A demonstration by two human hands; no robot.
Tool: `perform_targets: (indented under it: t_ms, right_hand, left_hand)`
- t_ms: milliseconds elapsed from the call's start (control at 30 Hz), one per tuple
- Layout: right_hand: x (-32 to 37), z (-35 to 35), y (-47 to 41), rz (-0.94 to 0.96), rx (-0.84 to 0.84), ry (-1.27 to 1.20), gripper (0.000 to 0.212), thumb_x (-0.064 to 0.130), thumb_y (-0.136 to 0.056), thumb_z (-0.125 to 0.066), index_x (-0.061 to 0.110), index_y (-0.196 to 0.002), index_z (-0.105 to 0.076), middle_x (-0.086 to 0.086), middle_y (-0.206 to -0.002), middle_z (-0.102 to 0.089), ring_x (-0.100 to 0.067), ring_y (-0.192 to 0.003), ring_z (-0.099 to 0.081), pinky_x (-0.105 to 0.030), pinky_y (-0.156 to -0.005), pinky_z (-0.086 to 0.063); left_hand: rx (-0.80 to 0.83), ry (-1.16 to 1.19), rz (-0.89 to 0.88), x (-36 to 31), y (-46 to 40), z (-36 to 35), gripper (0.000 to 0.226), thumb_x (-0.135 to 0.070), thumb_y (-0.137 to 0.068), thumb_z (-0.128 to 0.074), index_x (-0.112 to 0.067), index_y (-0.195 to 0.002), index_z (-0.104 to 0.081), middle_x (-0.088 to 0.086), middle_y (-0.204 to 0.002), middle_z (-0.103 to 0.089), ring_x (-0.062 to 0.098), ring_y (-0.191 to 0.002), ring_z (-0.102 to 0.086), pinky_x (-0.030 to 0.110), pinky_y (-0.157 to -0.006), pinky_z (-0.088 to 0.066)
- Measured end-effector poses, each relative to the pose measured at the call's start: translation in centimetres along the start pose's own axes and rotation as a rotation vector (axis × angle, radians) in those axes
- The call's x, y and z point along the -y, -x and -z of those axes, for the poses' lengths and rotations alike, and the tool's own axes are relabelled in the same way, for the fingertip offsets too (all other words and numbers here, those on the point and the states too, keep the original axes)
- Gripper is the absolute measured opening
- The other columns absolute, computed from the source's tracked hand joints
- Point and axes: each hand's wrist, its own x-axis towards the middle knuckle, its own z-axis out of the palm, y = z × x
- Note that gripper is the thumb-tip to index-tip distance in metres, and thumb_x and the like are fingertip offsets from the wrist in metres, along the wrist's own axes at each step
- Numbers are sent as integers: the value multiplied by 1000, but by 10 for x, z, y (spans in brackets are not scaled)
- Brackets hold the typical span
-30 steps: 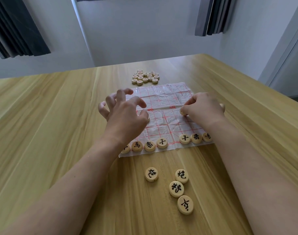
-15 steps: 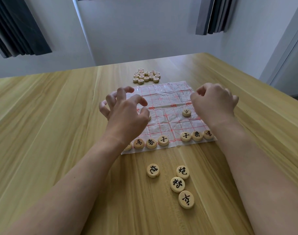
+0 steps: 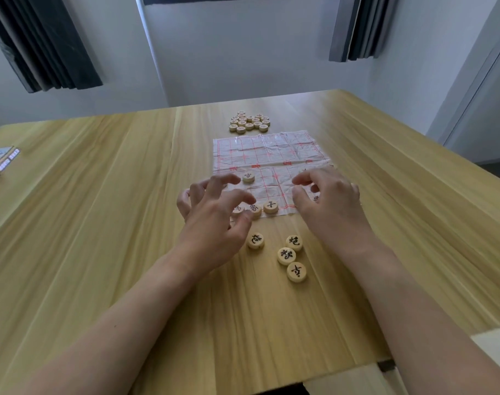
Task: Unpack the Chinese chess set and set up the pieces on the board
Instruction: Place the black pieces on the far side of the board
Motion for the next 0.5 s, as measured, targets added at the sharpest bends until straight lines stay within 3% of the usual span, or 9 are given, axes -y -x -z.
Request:
perform_targets:
  t_ms: [167, 333, 500]
  right_hand:
    - [-5, 8, 40, -15, 78, -51, 9, 31, -90, -58, 31, -96, -65, 14, -101, -58, -8, -96, -53, -27, -91, -25]
    - [-8, 14, 55, -83, 117, -90, 11, 26, -90, -58, 32, -96, -66, 16, -100, -56, -9, -94, -55, -28, -93, -26]
    - [-8, 15, 57, -88, 217, -77, 20, 29, -91, -55, 37, -103, -68, 18, -106, -57, -5, -104, -51, -28, -95, -20]
  left_hand:
    - [63, 50, 15, 1, 33, 7, 22, -47, -85, -54, -45, -105, -63, -24, -136, -36, -1, -132, -11, 42, -114, 3]
    - [147, -41, 7, -2, 37, 8, 35, -58, -83, -58, -45, -115, -60, -21, -140, -30, 8, -138, -11, 43, -113, 5]
    - [168, -55, 22, -1, 37, 9, 44, -65, -77, -51, -46, -116, -60, -20, -141, -29, 10, -138, -11, 44, -113, 4]
